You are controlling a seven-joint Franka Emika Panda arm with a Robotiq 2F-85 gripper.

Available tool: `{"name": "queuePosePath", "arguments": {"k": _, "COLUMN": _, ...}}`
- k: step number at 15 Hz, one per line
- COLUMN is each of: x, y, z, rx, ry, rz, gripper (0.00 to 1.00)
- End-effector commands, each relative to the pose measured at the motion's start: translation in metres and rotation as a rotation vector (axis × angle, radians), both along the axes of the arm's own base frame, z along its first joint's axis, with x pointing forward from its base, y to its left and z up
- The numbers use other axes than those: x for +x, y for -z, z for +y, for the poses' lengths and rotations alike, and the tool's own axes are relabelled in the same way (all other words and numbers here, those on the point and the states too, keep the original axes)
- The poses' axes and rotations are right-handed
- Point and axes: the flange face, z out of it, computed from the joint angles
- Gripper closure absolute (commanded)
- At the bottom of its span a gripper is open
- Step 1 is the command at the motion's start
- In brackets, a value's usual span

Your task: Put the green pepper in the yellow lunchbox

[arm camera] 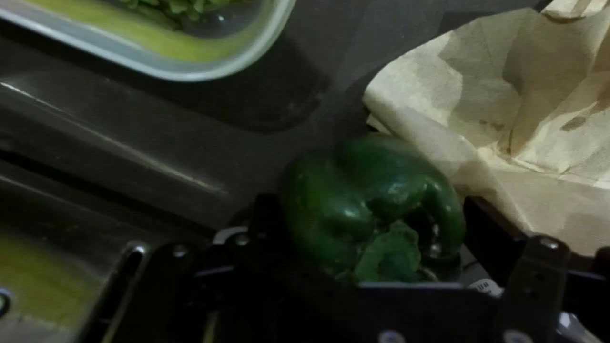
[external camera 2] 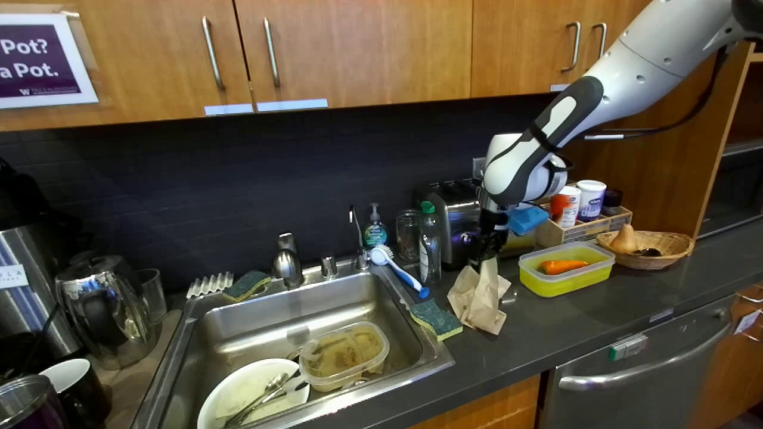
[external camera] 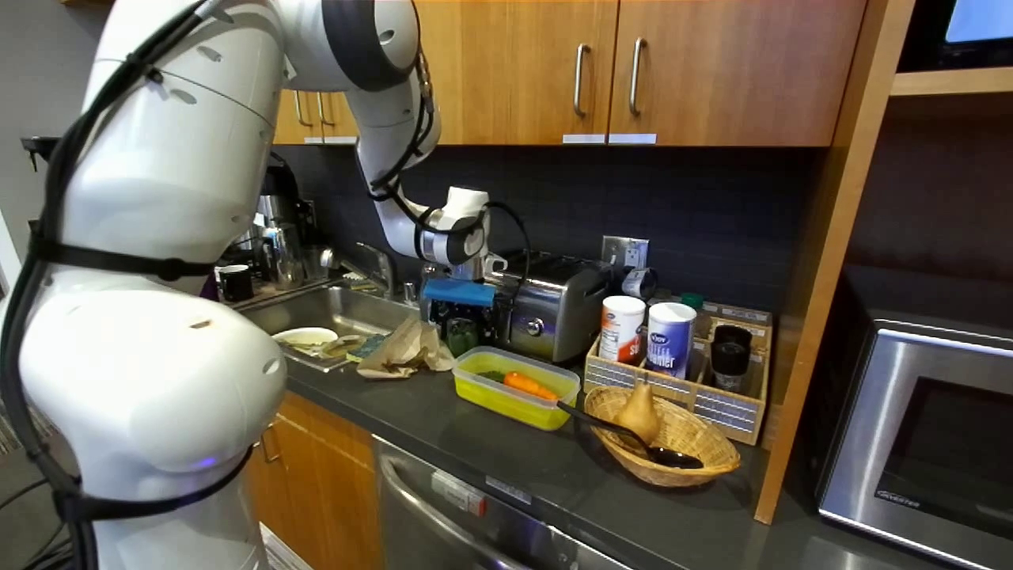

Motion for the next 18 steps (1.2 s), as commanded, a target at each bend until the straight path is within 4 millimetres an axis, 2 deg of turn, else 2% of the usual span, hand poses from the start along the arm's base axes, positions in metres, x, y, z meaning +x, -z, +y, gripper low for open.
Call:
{"name": "queuePosePath", "arguments": {"k": 1, "x": 0.006, "y": 0.001, "z": 0.001, "rx": 0.011, "ry": -0.041, "rz": -0.032, "gripper": 0.0}}
{"name": "queuePosePath", "arguments": {"k": 2, "x": 0.007, "y": 0.001, "z": 0.001, "rx": 0.014, "ry": -0.045, "rz": -0.038, "gripper": 0.25}}
{"name": "queuePosePath", "arguments": {"k": 3, "x": 0.007, "y": 0.001, "z": 0.0, "rx": 0.017, "ry": -0.047, "rz": -0.04, "gripper": 0.27}}
{"name": "queuePosePath", "arguments": {"k": 5, "x": 0.009, "y": -0.002, "z": -0.001, "rx": 0.02, "ry": -0.047, "rz": -0.048, "gripper": 0.37}}
{"name": "queuePosePath", "arguments": {"k": 12, "x": 0.008, "y": -0.003, "z": -0.002, "rx": 0.015, "ry": -0.024, "rz": -0.048, "gripper": 0.37}}
{"name": "queuePosePath", "arguments": {"k": 18, "x": -0.001, "y": -0.01, "z": 0.003, "rx": 0.002, "ry": 0.01, "rz": -0.05, "gripper": 0.37}}
